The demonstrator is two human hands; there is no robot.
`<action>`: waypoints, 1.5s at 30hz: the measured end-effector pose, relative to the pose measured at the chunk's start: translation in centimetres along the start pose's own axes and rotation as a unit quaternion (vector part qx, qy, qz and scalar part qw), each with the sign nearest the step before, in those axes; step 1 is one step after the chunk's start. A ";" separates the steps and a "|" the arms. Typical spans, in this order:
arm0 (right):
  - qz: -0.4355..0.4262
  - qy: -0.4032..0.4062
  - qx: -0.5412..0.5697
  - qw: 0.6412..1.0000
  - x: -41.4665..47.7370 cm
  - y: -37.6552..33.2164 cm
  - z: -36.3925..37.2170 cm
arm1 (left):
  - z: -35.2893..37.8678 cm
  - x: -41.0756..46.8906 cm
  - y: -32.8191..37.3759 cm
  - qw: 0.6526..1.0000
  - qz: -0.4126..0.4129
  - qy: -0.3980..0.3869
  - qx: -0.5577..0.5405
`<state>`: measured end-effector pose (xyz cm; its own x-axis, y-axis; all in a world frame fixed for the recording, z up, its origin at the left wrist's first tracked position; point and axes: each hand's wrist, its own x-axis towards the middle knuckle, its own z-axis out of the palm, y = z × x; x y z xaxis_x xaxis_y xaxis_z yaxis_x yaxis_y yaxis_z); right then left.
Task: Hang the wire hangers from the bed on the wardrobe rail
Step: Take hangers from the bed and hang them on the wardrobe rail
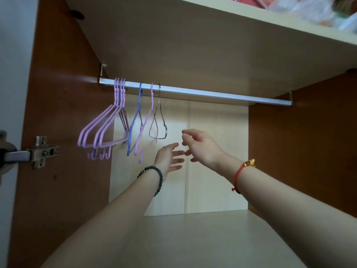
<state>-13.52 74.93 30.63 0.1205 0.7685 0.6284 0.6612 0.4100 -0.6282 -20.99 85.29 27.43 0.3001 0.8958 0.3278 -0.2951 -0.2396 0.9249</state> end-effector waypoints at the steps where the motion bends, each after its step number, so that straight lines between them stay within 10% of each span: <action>1: 0.007 0.005 -0.014 1.000 -0.9 0.8 -0.8 | 0.6 -0.8 0.0 0.999 0.012 -0.020 0.034; 12: 0.116 0.062 -0.172 0.976 -17.6 7.5 -14.2 | 11.8 -11.3 -5.4 0.920 0.135 -0.261 0.260; 26: 0.281 0.273 -0.238 0.889 -46.6 5.2 -29.7 | 31.5 -34.4 -11.7 0.788 0.207 -0.538 0.217; 35: 0.364 0.470 -0.297 0.747 -68.5 -2.3 -34.6 | 40.0 -53.0 -12.9 0.658 0.260 -0.693 0.138; 45: 0.412 0.681 -0.343 0.499 -87.6 -11.4 -32.8 | 43.4 -71.1 -13.8 0.548 0.219 -0.806 0.044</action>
<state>-7.31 -13.13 -2.23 0.6433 -0.7007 0.3086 0.0142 -0.3921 -0.9198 1.15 8.68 -0.31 0.6513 -0.7319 0.2003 -0.6350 -0.3811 0.6720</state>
